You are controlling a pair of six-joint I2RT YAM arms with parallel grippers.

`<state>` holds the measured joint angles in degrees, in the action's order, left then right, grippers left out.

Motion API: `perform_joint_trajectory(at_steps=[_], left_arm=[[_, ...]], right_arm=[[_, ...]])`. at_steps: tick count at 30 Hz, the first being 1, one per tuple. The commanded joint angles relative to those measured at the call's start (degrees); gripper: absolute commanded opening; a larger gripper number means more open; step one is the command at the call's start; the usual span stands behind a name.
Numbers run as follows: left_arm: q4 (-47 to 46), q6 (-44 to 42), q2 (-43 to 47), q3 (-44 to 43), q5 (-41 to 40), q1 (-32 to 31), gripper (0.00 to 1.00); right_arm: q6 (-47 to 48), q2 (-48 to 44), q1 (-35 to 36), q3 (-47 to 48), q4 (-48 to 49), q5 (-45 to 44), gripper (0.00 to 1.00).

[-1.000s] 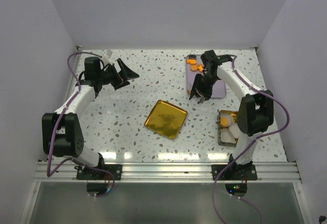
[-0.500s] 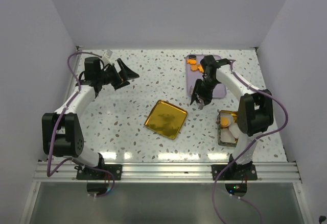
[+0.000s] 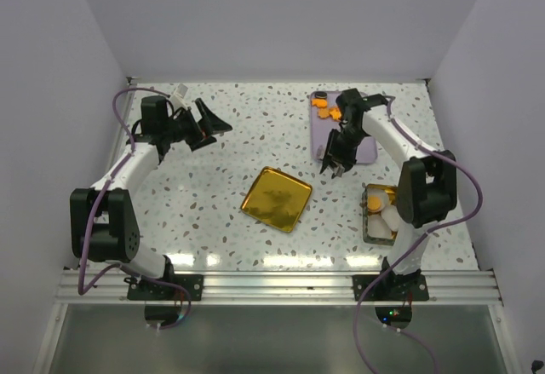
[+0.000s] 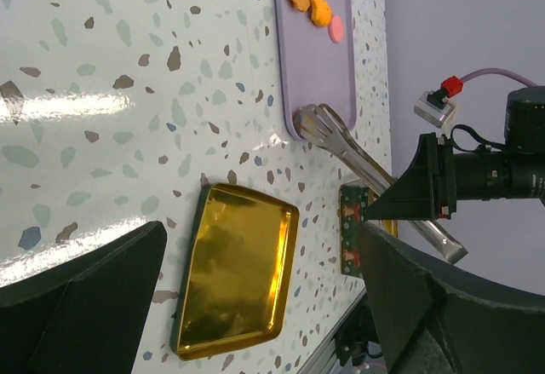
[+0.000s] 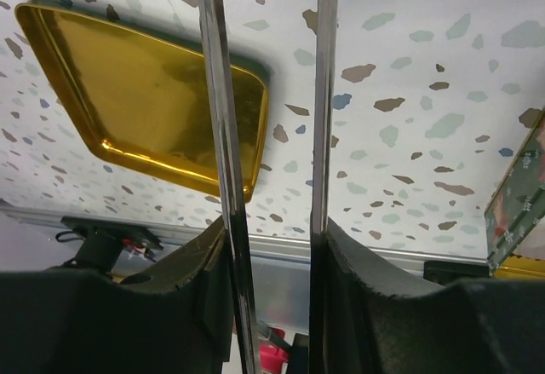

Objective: Pack the cookies

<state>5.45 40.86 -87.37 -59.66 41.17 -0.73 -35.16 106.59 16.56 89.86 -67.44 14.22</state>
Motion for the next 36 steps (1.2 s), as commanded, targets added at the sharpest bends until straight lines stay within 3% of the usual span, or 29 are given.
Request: perform_joint_trajectory(at_steps=[1,11,22,28,36], left_arm=[[-1.1,-0.8,1.0,-0.4,0.5,0.6,1.00],[-4.1,0.6,-1.0,-1.0,1.3,-2.0,1.00],[-6.6,1.6,-5.8,-3.8,0.4,-10.6,1.00],[-6.4,1.6,-6.4,-3.7,1.3,-11.0,1.00],[-6.5,1.1,-5.7,-2.2,1.7,-11.0,1.00]], right_arm=[[2.0,-5.4,-1.7,3.0,-4.0,-1.5,0.29],[4.3,-24.5,-12.5,-9.0,-10.5,-3.0,0.29],[-0.9,-46.1,-14.7,-26.0,-16.5,-7.4,0.31],[-5.4,-51.6,-15.0,-34.6,-16.4,-7.3,0.28],[-10.9,-54.7,-15.3,-35.6,-18.2,-12.4,0.31]])
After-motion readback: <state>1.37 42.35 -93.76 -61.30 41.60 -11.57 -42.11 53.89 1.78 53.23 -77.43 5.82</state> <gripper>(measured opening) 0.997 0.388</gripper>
